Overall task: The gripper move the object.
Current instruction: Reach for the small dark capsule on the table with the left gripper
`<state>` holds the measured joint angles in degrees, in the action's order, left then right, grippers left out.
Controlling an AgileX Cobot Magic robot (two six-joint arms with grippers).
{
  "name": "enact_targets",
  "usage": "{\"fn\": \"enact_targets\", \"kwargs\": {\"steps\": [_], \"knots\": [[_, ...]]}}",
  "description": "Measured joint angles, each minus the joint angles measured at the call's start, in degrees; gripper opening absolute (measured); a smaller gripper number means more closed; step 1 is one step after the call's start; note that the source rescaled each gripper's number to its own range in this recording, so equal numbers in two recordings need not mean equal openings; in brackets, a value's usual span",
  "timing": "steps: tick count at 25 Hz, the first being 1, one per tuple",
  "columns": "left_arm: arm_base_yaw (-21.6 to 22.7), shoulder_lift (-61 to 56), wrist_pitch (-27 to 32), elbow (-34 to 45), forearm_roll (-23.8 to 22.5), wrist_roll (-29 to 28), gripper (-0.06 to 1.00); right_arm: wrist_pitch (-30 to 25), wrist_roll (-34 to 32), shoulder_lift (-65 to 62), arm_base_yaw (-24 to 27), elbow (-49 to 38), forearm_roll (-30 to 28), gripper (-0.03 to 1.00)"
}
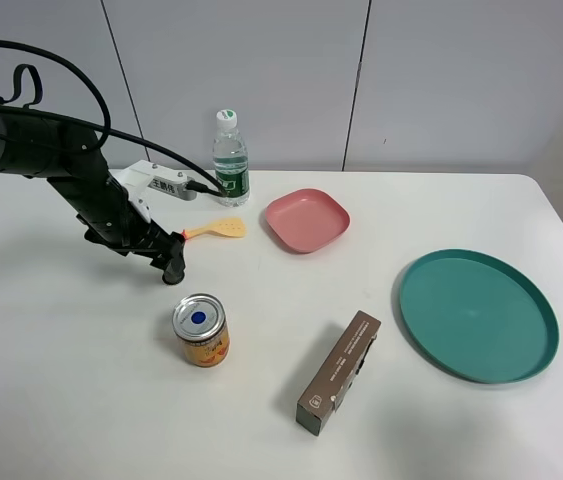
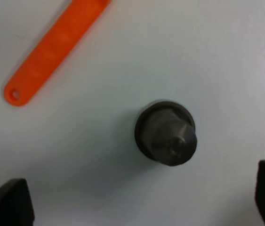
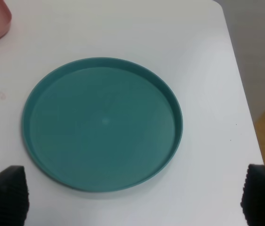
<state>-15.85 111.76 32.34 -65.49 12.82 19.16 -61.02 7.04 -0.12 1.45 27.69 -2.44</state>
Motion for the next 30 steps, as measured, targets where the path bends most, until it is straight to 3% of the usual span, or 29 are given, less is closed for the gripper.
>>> {"fn": "enact_targets", "kwargs": {"steps": [12,20,30], "knots": [[-2.7,3.0,-1.3,0.0,2.2,0.4,0.99,0.0,0.0,0.0,0.0,0.0,0.0,1.0],[-3.3,3.9,-2.3,0.0,1.9,0.0,0.84,0.0,0.0,0.0,0.0,0.0,0.0,1.0],[-3.3,6.5,-4.2,-0.5,-0.3,0.0,0.81,0.0,0.0,0.0,0.0,0.0,0.0,1.0]]}}
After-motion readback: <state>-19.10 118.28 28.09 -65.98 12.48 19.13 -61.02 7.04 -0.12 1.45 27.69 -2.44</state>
